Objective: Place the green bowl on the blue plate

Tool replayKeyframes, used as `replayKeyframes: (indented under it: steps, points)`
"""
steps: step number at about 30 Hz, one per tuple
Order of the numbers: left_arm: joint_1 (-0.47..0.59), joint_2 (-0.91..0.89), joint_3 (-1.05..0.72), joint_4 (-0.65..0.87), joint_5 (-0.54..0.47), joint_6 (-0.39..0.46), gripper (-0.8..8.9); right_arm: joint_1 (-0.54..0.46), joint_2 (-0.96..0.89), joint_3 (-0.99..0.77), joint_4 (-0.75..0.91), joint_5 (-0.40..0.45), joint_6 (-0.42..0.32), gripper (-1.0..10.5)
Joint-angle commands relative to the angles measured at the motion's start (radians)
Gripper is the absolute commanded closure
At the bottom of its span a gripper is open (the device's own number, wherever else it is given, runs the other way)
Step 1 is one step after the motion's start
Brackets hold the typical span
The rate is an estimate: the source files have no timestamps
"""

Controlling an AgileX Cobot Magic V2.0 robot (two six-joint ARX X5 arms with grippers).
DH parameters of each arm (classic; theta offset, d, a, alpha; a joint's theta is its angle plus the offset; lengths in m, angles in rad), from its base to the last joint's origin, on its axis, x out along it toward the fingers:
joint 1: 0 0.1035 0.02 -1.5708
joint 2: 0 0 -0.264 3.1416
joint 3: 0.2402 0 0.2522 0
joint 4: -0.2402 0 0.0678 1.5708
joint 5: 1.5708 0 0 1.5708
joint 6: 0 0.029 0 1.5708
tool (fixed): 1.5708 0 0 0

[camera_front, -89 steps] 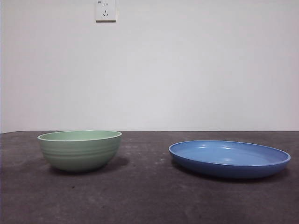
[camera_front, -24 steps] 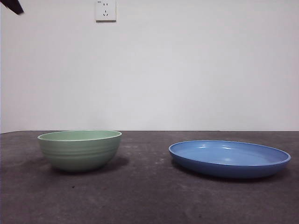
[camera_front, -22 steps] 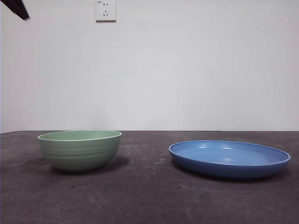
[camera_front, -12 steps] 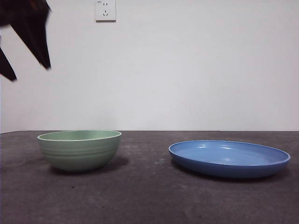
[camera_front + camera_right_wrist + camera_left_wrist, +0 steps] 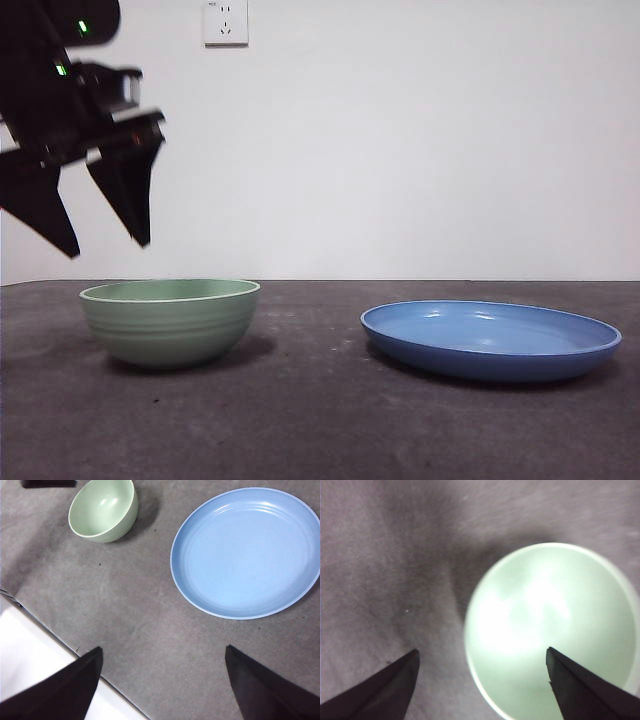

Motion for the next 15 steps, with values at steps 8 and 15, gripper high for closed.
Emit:
replayKeyframes:
  steps: [8, 15]
  points:
    - [-0.014, 0.139, 0.02, 0.045, -0.013, -0.003, 4.13, 0.003, 0.005, 0.018, 0.01, -0.001, 0.013, 5.6]
    - [-0.019, 0.175, 0.02, 0.046, -0.014, -0.003, 5.31, 0.003, 0.005, 0.018, 0.01, -0.001, 0.013, 5.6]
